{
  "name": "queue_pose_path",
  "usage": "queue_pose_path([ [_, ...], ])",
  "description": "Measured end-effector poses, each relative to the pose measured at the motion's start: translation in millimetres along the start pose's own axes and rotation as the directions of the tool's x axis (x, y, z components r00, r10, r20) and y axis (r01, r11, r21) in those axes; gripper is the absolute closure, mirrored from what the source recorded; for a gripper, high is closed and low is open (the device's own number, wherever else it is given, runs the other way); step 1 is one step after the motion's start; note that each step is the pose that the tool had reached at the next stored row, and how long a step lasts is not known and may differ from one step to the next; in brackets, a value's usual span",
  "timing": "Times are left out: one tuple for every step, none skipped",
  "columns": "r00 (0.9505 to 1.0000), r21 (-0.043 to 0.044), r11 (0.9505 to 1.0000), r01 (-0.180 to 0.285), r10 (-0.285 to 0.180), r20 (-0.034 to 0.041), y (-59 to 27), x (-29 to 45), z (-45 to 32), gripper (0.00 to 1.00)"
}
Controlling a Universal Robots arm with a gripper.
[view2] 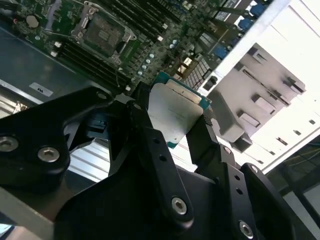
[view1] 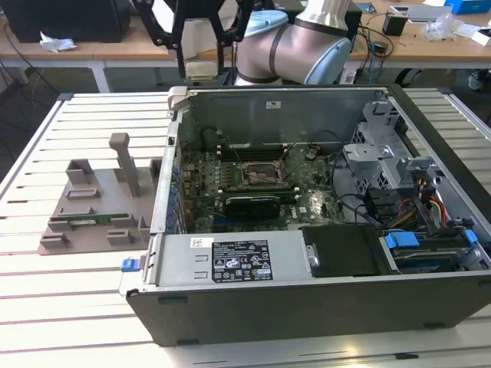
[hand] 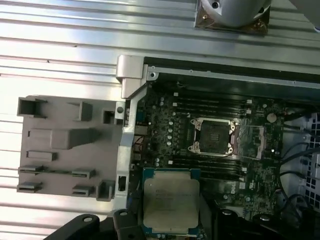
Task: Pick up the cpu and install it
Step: 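Pick up the cpu and move it towards the insertion slot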
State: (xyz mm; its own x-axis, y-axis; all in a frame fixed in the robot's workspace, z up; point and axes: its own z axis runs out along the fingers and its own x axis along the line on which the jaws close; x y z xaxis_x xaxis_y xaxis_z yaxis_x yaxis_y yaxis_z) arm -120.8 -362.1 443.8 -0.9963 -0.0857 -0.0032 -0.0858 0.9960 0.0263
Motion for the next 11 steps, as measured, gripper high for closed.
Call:
queue_pose_path([
  [1.0, -0.0018, 1.0, -0.001, 0.001, 0.0002, -0.2, -2.0, 1.4, 0.46],
  [1.0, -0.0027, 1.0, -0.005, 0.005, 0.0004, -0.5, -3.4, 3.5, 0.46],
  [0.9999, -0.0028, 0.9999, -0.012, 0.012, 0.0005, -0.6, -3.9, 5.2, 0.46],
  [0.9995, -0.0027, 0.9995, -0.033, 0.033, 0.0011, -0.7, -4.5, 9.3, 0.46],
  [0.9986, -0.0026, 0.9986, -0.053, 0.053, 0.0015, -0.8, -5.3, 13.2, 0.46],
  [0.9981, -0.0027, 0.9981, -0.061, 0.061, 0.0018, -1.0, -6.6, 15.7, 0.46],
  [0.9979, -0.0028, 0.9979, -0.065, 0.065, 0.0019, -1.2, -8.2, 17.5, 0.46],
  [0.9976, -0.0031, 0.9976, -0.069, 0.069, 0.002, -1.6, -11.5, 20.3, 0.46],
  [0.9974, -0.0033, 0.9974, -0.072, 0.072, 0.0021, -2.2, -17.5, 23.8, 0.46],
  [0.9973, -0.0032, 0.9973, -0.074, 0.074, 0.0021, -2.6, -22.2, 26.5, 0.46],
  [0.9971, -0.0032, 0.9971, -0.076, 0.076, 0.0022, -3.4, -29.4, 30.5, 0.46],
])
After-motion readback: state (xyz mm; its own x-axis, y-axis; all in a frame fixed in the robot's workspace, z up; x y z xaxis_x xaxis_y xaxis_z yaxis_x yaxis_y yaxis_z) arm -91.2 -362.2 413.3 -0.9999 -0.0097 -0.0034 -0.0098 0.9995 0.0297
